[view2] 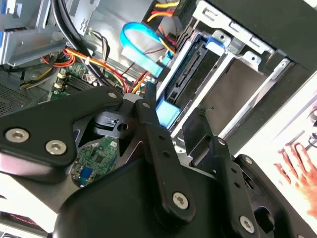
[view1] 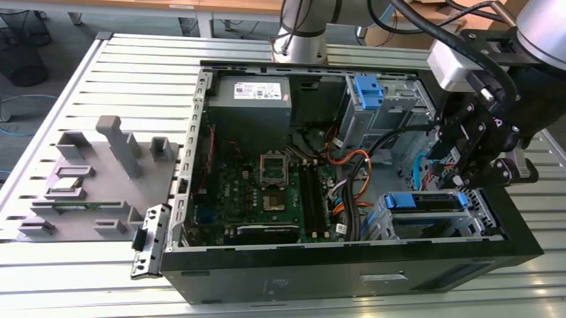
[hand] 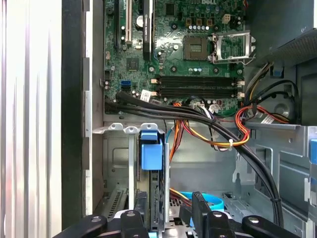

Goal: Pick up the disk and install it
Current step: 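Insert the first disk wire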

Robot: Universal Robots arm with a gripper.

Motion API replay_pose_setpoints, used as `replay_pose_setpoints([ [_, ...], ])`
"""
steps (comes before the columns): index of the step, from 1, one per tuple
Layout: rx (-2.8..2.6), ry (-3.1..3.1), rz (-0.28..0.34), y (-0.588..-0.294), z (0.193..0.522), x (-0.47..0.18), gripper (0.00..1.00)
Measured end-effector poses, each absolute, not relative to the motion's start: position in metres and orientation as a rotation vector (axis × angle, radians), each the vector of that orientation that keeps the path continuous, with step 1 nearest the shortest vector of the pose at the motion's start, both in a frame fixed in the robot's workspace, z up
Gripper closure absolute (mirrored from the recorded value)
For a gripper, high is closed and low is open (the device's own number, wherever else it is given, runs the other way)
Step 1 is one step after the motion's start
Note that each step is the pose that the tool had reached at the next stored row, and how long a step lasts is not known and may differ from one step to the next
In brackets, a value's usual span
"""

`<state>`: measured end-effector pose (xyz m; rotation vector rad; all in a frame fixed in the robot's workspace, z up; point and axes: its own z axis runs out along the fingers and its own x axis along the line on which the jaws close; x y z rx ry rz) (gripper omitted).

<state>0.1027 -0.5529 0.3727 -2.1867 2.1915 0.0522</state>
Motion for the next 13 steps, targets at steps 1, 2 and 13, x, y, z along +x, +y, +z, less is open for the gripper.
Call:
replay_pose_setpoints([
  [1, -2.187, 2.191, 0.053, -0.5529, 0.3727, 0.1043, 0.51],
  [2, -2.186, 2.191, 0.053, -0.5529, 0.3727, 0.1058, 0.51],
  [13, -2.184, 2.189, 0.057, -0.5483, 0.3712, 0.1136, 0.51],
])
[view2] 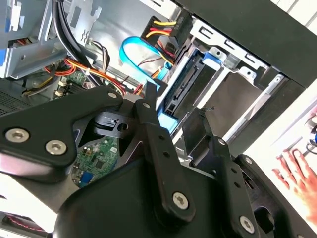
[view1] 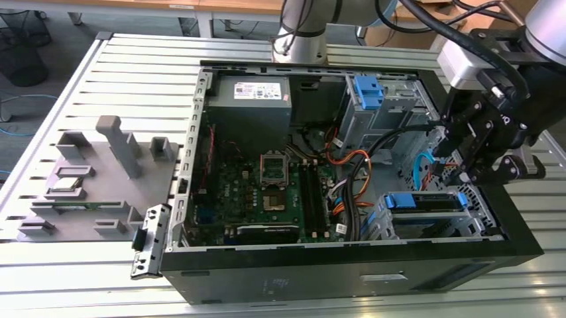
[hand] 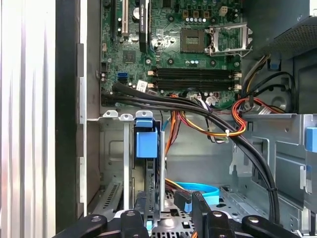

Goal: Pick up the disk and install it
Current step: 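Insert the first disk wire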

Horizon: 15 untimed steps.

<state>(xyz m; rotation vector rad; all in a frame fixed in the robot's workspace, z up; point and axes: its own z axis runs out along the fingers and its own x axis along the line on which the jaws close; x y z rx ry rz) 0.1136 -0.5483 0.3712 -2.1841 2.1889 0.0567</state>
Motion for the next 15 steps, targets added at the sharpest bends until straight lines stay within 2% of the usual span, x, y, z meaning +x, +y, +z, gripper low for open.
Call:
replay_pose_setpoints([
  [15, -2.192, 2.197, 0.041, -0.539, 0.357, 0.117, 0.51],
])
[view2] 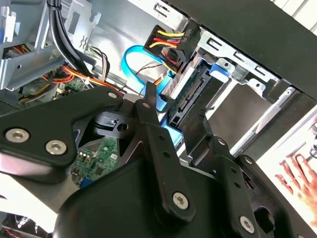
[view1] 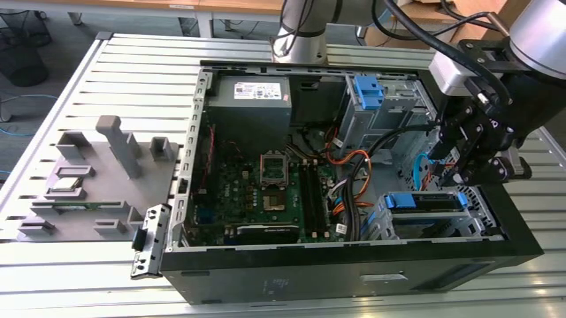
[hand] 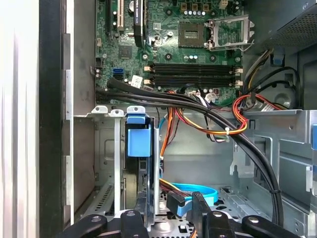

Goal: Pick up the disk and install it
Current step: 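Insert the first disk wire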

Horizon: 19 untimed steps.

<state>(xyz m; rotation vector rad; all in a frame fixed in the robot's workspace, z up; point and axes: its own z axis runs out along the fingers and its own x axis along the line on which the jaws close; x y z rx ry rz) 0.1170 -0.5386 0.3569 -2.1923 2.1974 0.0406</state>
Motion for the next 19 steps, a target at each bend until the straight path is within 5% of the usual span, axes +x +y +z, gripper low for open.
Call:
replay_pose_setpoints([
  [19, -2.193, 2.198, 0.040, -0.5386, 0.3555, 0.1170, 0.51],
])
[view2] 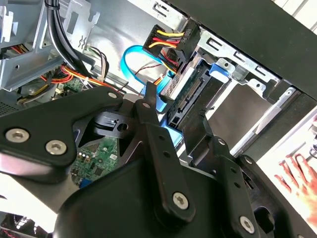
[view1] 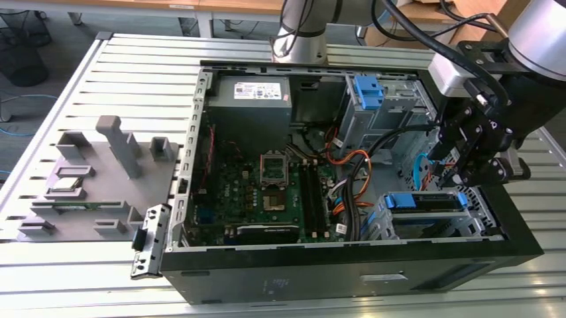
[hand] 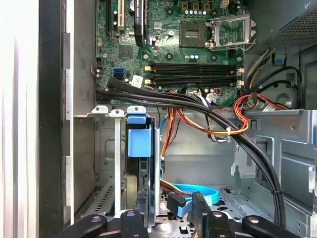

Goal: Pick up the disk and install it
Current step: 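Insert the first disk wire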

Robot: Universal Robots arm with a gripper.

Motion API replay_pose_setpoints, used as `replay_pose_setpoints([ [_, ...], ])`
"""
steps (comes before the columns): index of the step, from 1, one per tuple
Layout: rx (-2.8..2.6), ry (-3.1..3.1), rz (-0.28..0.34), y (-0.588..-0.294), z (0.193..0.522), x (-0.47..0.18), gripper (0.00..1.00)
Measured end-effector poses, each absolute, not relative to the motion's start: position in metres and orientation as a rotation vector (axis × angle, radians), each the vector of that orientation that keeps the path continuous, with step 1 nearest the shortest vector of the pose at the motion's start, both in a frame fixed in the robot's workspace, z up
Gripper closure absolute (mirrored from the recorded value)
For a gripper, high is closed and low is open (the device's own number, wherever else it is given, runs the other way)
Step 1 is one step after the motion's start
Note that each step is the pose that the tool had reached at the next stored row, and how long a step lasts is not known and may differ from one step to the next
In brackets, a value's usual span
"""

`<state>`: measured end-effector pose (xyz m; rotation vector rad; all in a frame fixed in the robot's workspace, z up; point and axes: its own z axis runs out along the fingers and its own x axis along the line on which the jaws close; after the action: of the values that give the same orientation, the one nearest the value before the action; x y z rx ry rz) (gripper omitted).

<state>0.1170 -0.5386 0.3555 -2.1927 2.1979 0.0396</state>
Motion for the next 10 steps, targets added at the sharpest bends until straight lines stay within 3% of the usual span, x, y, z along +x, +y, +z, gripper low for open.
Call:
replay_pose_setpoints([
  [3, -2.193, 2.198, 0.039, -0.5386, 0.3554, 0.1170, 0.53],
  [5, -2.193, 2.198, 0.039, -0.5386, 0.3554, 0.1170, 0.65],
  [6, -2.193, 2.198, 0.040, -0.5386, 0.3554, 0.1170, 0.65],
  [10, -2.193, 2.198, 0.040, -0.5386, 0.3553, 0.1170, 0.83],
])
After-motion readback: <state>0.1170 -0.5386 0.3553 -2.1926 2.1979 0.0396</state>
